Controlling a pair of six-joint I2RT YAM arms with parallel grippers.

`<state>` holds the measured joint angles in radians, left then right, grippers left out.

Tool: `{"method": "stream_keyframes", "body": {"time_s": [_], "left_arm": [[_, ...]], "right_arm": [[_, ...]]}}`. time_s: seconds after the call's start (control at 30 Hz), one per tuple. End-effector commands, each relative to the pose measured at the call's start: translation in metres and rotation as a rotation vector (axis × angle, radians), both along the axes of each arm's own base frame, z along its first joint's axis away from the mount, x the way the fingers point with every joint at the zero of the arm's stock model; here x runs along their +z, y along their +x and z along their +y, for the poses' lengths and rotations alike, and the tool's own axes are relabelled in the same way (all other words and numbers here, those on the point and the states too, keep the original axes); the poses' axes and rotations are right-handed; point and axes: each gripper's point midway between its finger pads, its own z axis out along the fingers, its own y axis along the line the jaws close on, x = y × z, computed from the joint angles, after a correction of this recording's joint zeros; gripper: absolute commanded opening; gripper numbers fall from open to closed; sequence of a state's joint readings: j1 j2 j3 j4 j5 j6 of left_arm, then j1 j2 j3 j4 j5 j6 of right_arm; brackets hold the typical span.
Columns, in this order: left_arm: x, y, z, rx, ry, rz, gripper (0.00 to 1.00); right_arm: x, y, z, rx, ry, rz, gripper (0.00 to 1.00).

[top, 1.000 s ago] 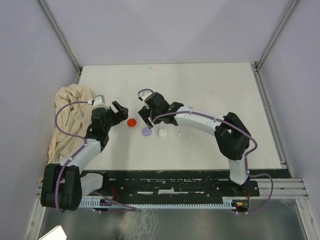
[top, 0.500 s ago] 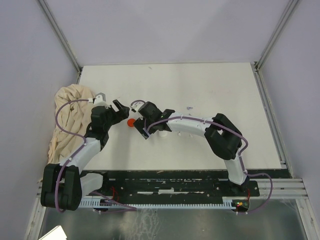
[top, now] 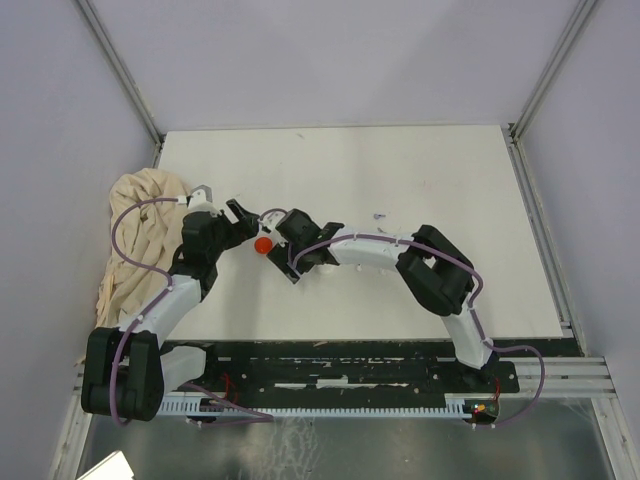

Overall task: Insert the wireless bluetooth earbuds into the charging case
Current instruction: Pick up the charging case at the center of the board.

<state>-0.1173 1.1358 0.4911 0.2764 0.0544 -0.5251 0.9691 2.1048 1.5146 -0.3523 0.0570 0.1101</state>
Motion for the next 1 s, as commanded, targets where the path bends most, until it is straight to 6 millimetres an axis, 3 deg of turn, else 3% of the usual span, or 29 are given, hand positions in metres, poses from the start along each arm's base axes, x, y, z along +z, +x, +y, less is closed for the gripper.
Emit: {"method": "stream_keyframes", "body": {"time_s": [0.0,0.63,0.87,0.97], "left_arm": [[0.024,0.01,0.0,-0.024,0.029,-0.074,0.94],[0.022,0.009,0.0,-0.025,0.036,-0.072,0.93],[0.022,0.009,0.0,-0.026,0.038,-0.07,0.92],[0.024,0.01,-0.002,-0.039,0.031,-0.078,0.92]], "right_arm": [[0.007,0.007,0.015,0.022,0.038,-0.027,0.81],[-0.009,0.01,0.015,0.022,0.011,-0.022,0.67],[-0.008,0.014,0.01,0.004,-0.002,-0.046,0.49],[0.012,0.018,0.01,0.007,0.038,-0.106,0.41]]}}
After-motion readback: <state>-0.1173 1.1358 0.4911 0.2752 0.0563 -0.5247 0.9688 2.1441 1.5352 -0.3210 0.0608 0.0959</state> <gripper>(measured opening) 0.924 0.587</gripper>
